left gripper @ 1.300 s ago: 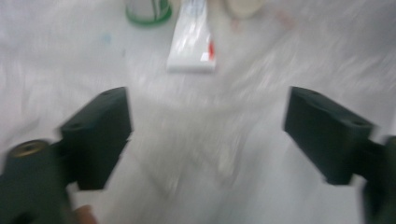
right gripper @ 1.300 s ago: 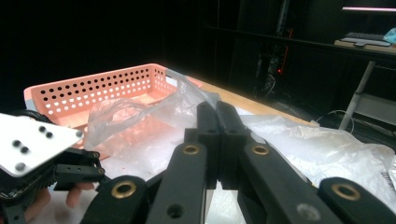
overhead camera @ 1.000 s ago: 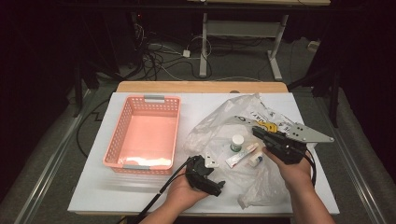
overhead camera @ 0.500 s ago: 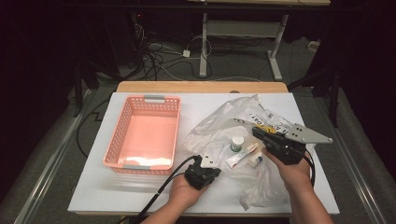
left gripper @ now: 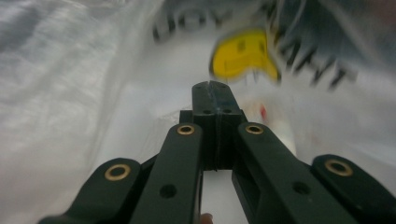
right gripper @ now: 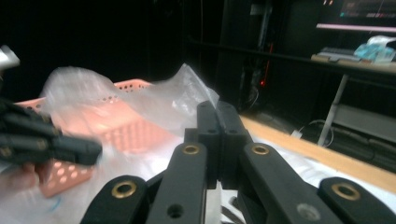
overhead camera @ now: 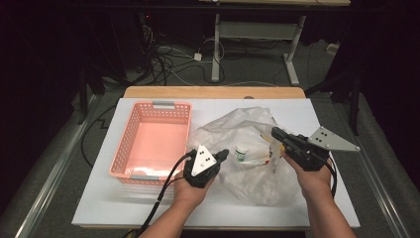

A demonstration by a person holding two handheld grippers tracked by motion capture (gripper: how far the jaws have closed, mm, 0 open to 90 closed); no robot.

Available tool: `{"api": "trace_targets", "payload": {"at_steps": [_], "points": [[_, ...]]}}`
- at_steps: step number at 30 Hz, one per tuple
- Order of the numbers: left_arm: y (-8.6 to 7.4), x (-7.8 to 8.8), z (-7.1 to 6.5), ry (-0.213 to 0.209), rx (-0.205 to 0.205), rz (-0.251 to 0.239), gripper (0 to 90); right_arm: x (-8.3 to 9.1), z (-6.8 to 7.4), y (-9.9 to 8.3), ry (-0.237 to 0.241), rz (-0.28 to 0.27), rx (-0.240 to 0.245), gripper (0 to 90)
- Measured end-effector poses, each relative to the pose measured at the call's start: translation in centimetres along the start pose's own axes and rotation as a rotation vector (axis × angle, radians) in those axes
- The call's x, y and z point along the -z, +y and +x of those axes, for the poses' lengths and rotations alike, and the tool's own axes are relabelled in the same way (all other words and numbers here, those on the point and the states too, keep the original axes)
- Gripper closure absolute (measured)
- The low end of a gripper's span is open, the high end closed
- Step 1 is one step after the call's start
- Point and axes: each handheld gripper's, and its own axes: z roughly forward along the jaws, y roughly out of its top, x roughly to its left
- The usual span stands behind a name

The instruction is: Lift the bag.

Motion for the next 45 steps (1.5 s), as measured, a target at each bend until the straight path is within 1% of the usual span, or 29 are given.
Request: {"api": "trace_targets", "payload": {"at_steps": [1, 2, 4, 6, 9, 10, 12, 15, 16, 18, 20, 22, 24, 26, 28, 30, 31, 32, 34, 35, 36, 37, 38, 39, 40, 41, 42, 43, 45], "points": [[0.7, 0.0, 0.2, 0.003, 0.003, -0.025, 88.8, -0.1, 0.0, 0.2, -0.006, -0.012, 0.003, 90.0], [2.1, 0.1, 0.6, 0.009, 0.002, -0.063, 88.8, -0.2, 0.0, 0.4, -0.010, -0.017, 0.007, 90.0], [4.0, 0.0, 1.0, 0.021, -0.013, -0.102, 88.8, -0.5, -0.2, 0.9, -0.026, -0.026, 0.000, 90.0], [6.2, -0.3, 1.5, 0.030, -0.037, -0.136, 88.8, -0.8, -0.7, 1.6, -0.042, -0.044, -0.007, 90.0], [9.6, -0.8, 2.2, 0.037, -0.072, -0.181, 88.8, -1.0, -1.4, 2.9, -0.072, -0.076, -0.003, 90.0], [10.4, -1.0, 2.4, 0.037, -0.078, -0.194, 88.8, -1.0, -1.7, 3.3, -0.082, -0.084, -0.005, 90.0], [12.4, -1.3, 2.9, 0.035, -0.082, -0.225, 88.8, -0.9, -2.1, 4.0, -0.099, -0.099, -0.003, 90.0], [14.7, -1.8, 3.4, 0.042, -0.097, -0.252, 88.8, -0.5, -3.2, 5.4, -0.135, -0.128, 0.002, 90.0], [15.4, -2.0, 3.7, 0.042, -0.096, -0.260, 88.7, -0.3, -3.5, 5.8, -0.146, -0.138, -0.002, 90.0], [16.3, -2.2, 4.1, 0.047, -0.092, -0.273, 88.8, 0.1, -4.1, 6.6, -0.166, -0.153, -0.005, 90.0], [16.8, -2.5, 4.7, 0.051, -0.075, -0.281, 88.7, 0.6, -4.7, 7.4, -0.187, -0.170, -0.011, 90.0], [16.7, -3.0, 5.0, 0.059, -0.079, -0.258, 88.7, 1.1, -5.3, 8.0, -0.204, -0.177, -0.008, 90.0], [16.0, -3.6, 5.3, 0.052, -0.066, -0.230, 88.6, 1.2, -5.6, 8.0, -0.212, -0.168, -0.004, 90.0], [14.9, -4.0, 5.4, 0.046, -0.053, -0.210, 88.6, 1.0, -5.9, 7.4, -0.218, -0.144, -0.006, 90.0], [13.9, -4.0, 5.5, 0.048, -0.040, -0.201, 88.5, 0.8, -5.9, 6.5, -0.214, -0.119, -0.012, 90.0], [12.8, -3.8, 5.7, 0.039, -0.025, -0.184, 88.4, 0.5, -5.8, 5.5, -0.208, -0.098, -0.014, 90.0], [12.3, -3.7, 5.7, 0.046, -0.031, -0.175, 88.3, 0.5, -5.7, 5.1, -0.204, -0.093, -0.014, 90.0], [11.8, -3.5, 5.6, 0.044, -0.025, -0.169, 88.2, 0.4, -5.6, 4.7, -0.201, -0.086, -0.021, 90.0], [10.8, -3.0, 5.5, 0.028, -0.012, -0.156, 86.9, 0.3, -5.5, 4.0, -0.196, -0.072, -0.022, 90.0], [10.3, -2.6, 5.3, 0.026, -0.020, -0.147, 82.8, 0.3, -5.5, 3.8, -0.194, -0.069, -0.027, 90.0], [9.8, -2.2, 5.1, 0.024, -0.023, -0.141, 81.3, 0.3, -5.5, 3.6, -0.190, -0.064, -0.029, 90.0], [9.4, -1.8, 4.8, 0.019, -0.022, -0.135, 77.4, 0.3, -5.4, 3.5, -0.188, -0.065, -0.029, 90.0], [9.0, -1.4, 4.6, 0.012, -0.019, -0.133, 73.6, 0.4, -5.5, 3.4, -0.186, -0.064, -0.026, 90.0], [8.2, -0.7, 4.0, -0.002, -0.023, -0.125, 69.0, 0.4, -5.5, 3.4, -0.185, -0.065, -0.024, 90.0], [7.5, -0.1, 3.7, 0.004, -0.033, -0.132, 65.5, 0.6, -5.4, 3.3, -0.183, -0.062, -0.023, 90.0], [6.9, 0.4, 3.3, 0.004, -0.025, -0.130, 63.6, 0.6, -5.3, 3.3, -0.182, -0.065, -0.020, 90.0], [6.2, 0.8, 3.0, 0.004, -0.011, -0.126, 59.7, 0.7, -5.2, 3.3, -0.179, -0.062, -0.019, 89.3], [5.4, 1.2, 2.7, -0.008, 0.018, -0.118, 56.5, 0.8, -5.2, 3.3, -0.175, -0.063, -0.022, 88.9], [3.9, 1.6, 2.3, -0.003, 0.042, -0.084, 49.5, 1.0, -5.0, 3.3, -0.169, -0.065, -0.016, 86.0]]}}
